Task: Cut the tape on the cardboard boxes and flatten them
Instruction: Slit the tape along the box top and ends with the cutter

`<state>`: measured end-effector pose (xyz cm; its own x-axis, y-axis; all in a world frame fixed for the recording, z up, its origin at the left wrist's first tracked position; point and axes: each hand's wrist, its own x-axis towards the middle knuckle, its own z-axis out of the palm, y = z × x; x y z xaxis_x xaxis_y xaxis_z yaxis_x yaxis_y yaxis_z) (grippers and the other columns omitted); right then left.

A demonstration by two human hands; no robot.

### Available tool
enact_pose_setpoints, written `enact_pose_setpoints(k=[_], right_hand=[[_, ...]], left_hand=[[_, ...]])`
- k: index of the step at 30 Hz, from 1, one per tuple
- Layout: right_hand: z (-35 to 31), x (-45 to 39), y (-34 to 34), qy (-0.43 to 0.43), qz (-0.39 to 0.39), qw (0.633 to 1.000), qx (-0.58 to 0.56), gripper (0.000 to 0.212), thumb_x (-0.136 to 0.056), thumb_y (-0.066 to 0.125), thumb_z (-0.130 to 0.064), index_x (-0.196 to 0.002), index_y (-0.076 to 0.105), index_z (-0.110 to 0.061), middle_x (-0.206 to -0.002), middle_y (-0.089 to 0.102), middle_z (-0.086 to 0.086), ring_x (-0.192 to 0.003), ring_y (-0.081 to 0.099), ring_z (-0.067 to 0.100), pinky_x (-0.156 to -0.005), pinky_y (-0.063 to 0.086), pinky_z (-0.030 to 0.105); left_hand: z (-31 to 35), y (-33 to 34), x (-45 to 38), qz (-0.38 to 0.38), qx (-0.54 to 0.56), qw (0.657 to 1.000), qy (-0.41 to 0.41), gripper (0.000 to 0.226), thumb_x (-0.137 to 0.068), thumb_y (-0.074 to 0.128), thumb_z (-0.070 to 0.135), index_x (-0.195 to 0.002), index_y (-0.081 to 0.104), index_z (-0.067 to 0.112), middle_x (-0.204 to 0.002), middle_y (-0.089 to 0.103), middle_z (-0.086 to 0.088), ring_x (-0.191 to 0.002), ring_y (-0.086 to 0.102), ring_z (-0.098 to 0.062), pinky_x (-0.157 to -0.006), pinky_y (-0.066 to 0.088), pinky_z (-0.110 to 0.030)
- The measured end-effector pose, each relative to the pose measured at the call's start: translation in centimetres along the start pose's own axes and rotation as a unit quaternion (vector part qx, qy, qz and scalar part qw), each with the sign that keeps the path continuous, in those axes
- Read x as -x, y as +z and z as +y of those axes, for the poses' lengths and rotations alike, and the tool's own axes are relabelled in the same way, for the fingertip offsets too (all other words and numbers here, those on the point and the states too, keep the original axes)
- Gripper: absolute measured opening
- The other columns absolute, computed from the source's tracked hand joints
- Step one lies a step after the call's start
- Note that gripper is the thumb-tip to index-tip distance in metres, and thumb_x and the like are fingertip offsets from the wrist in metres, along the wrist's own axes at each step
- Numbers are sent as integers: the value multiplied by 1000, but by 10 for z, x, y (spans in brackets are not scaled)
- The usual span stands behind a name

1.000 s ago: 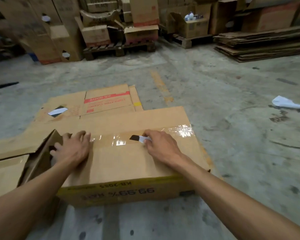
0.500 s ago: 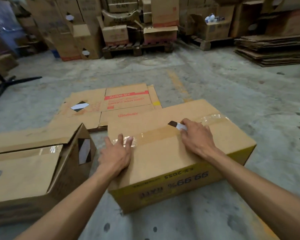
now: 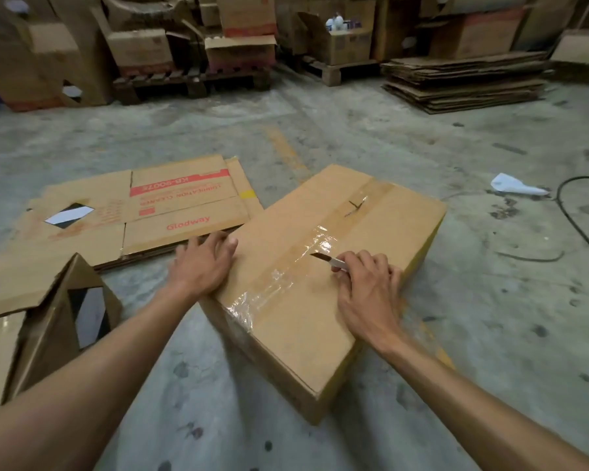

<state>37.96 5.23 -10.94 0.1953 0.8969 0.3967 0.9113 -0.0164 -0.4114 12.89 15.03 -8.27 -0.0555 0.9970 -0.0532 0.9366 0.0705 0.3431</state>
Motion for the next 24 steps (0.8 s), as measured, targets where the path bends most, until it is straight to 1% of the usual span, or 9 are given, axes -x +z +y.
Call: enact_pose_setpoints(k=[3, 6, 9, 11, 13, 16, 18, 21, 24], right_hand=[[15, -13, 6, -35, 5, 999, -23, 15, -92, 53, -21, -98, 58, -33, -93, 58, -14, -93, 46, 17, -82, 33, 40], [43, -44, 3, -73, -36, 995, -57, 16, -93, 51, -22, -98, 63, -33, -93, 58, -13, -95, 47, 20, -85, 33, 40], [66, -77, -4, -110, -66, 992, 7, 25, -95, 50, -18, -105, 68, -33, -93, 56, -5, -95, 48, 22, -81, 32, 37], [75, -95, -10, -122, -69, 987, 80, 34, -95, 46, -19, -116, 67, -36, -97, 57, -2, -96, 51, 24, -79, 30, 35], [80, -106, -16, -106, -75, 983, 127, 40, -97, 43, -19, -123, 63, -41, -99, 56, -1, -100, 52, 25, -84, 32, 38], [73, -99, -24, -38, -60, 991, 116, 42, -97, 43, -19, -127, 62, -41, -96, 55, 0, -100, 52, 26, -85, 33, 40], [63, -77, -28, -11, -33, 995, 98, 38, -99, 43, -27, -132, 58, -37, -99, 52, 1, -100, 50, 26, -86, 33, 40], [49, -36, -34, -9, -42, 997, 69, 43, -100, 37, -32, -142, 47, -28, -101, 41, 1, -100, 42, 23, -82, 31, 38], [45, 4, -34, -8, 4, 999, 47, 40, -99, 37, -31, -135, 52, -27, -99, 44, 1, -92, 43, 22, -75, 33, 37]], left_hand=[[-4, 12, 7, 33, 6, 999, 30, 65, -95, 19, 69, -140, 38, 27, -129, 57, -17, -116, 55, -40, -97, 43, -48], [3, 20, 26, 49, 3, 999, 12, 71, -92, 11, 72, -135, 39, 23, -125, 57, -20, -111, 56, -42, -93, 45, -50], [21, 26, 48, 43, -25, 998, 28, 78, -87, 7, 77, -145, 26, 29, -122, 51, -20, -104, 58, -42, -86, 49, -49], [35, 32, 60, 31, -40, 996, 74, 69, -88, 7, 77, -150, 11, 48, -127, 36, -14, -97, 61, -40, -80, 51, -46], [48, 35, 65, 5, -43, 993, 112, 63, -89, 7, 76, -148, 12, 55, -139, 22, -11, -96, 62, -40, -80, 51, -45], [63, 39, 68, -3, -39, 992, 118, 56, -95, 12, 68, -149, 18, 52, -153, 12, -9, -99, 62, -41, -84, 50, -46], [76, 42, 69, 5, -42, 994, 103, 51, -100, 16, 59, -150, 19, 50, -158, 9, -9, -102, 61, -42, -86, 48, -46], [104, 51, 75, 8, -39, 995, 86, 50, -103, 19, 49, -152, 18, 45, -162, 7, -13, -106, 59, -43, -87, 45, -45], [134, 61, 77, -3, -22, 997, 70, 51, -104, 20, 46, -155, 16, 40, -162, 2, -17, -113, 56, -45, -92, 43, -45]])
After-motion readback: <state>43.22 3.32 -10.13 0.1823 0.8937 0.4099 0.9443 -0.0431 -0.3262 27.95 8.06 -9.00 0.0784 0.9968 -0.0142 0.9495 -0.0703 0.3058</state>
